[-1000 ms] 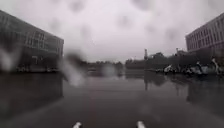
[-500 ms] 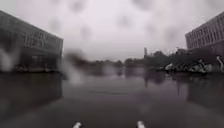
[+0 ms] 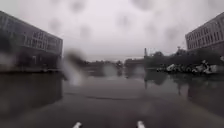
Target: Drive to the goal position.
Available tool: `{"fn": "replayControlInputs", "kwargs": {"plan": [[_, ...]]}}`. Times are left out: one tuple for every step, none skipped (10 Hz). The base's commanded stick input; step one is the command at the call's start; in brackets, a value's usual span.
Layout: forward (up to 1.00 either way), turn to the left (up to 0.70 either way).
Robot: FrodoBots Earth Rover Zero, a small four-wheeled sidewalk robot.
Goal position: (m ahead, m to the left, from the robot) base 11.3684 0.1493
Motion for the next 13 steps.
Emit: {"fn": "replayControlInputs", "kwargs": {"plan": [[0.69,0.01],[0.69,0.01],[0.69,0.01],[0.69,0.01],[0.69,0.01],[0.69,0.01],[0.69,0.01],[0.69,0.01],[0.69,0.01],[0.69,0.01],[0.69,0.01],[0.69,0.01],[0.69,0.01]]}}
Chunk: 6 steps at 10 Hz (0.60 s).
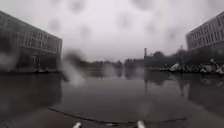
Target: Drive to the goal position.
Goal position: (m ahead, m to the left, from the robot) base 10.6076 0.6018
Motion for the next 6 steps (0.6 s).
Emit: {"fn": "replayControlInputs", "kwargs": {"plan": [[0.69,0.01],[0.69,0.01],[0.69,0.01],[0.69,0.01],[0.69,0.01],[0.69,0.01]]}}
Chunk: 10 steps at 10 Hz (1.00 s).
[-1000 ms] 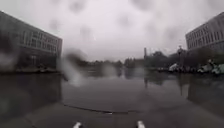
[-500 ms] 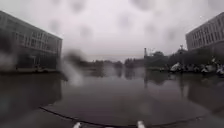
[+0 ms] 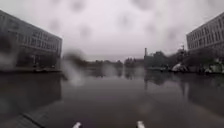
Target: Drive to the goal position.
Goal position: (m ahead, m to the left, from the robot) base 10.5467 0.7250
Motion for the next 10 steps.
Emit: {"fn": "replayControlInputs", "kwargs": {"plan": [[0.69,0.01],[0.69,0.01],[0.69,0.01],[0.69,0.01],[0.69,0.01],[0.69,0.01],[0.69,0.01],[0.69,0.01],[0.69,0.01],[0.69,0.01]]}}
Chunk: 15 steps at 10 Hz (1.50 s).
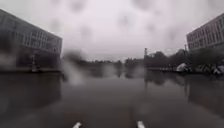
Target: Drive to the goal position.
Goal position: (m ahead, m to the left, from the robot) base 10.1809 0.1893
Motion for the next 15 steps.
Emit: {"fn": "replayControlInputs", "kwargs": {"plan": [[0.69,0.01],[0.69,0.01],[0.69,0.01],[0.69,0.01],[0.69,0.01],[0.69,0.01],[0.69,0.01],[0.69,0.01],[0.69,0.01],[0.69,0.01],[0.69,0.01],[0.69,0.01],[0.69,0.01],[0.69,0.01],[0.63,0.01]]}}
